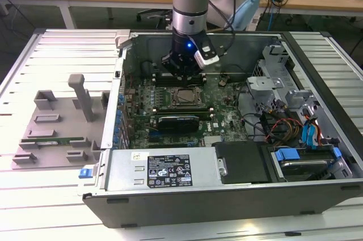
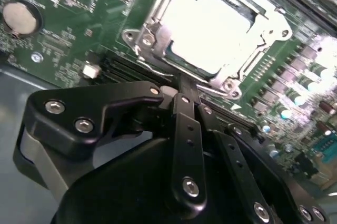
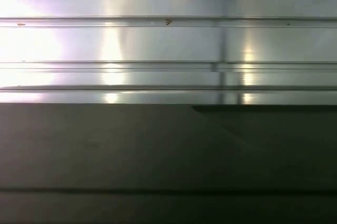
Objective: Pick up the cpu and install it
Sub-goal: 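Install the first cpu locking lever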
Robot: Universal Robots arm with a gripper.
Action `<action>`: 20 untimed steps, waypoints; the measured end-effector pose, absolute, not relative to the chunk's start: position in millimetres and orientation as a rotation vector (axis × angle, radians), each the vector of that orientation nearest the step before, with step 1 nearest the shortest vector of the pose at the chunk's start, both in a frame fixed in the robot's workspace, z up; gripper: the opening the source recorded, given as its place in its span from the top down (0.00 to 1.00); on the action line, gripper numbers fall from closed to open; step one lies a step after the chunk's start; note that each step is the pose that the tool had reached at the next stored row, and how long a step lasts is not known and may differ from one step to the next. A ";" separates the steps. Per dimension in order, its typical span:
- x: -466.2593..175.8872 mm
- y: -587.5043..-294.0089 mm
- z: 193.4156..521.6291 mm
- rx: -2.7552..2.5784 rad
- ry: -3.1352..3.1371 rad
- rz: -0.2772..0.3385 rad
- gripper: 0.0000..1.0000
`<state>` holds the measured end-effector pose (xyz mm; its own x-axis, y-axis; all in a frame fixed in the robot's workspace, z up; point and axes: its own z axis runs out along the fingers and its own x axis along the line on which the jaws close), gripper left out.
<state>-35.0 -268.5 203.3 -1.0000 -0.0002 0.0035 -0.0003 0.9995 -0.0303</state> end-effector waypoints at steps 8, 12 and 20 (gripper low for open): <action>-30.7 -268.4 201.5 0.000 -3.136 0.047 0.89; -30.8 -268.4 210.0 0.000 -3.137 0.047 0.89; -28.0 -269.6 204.6 0.001 -3.129 0.047 0.89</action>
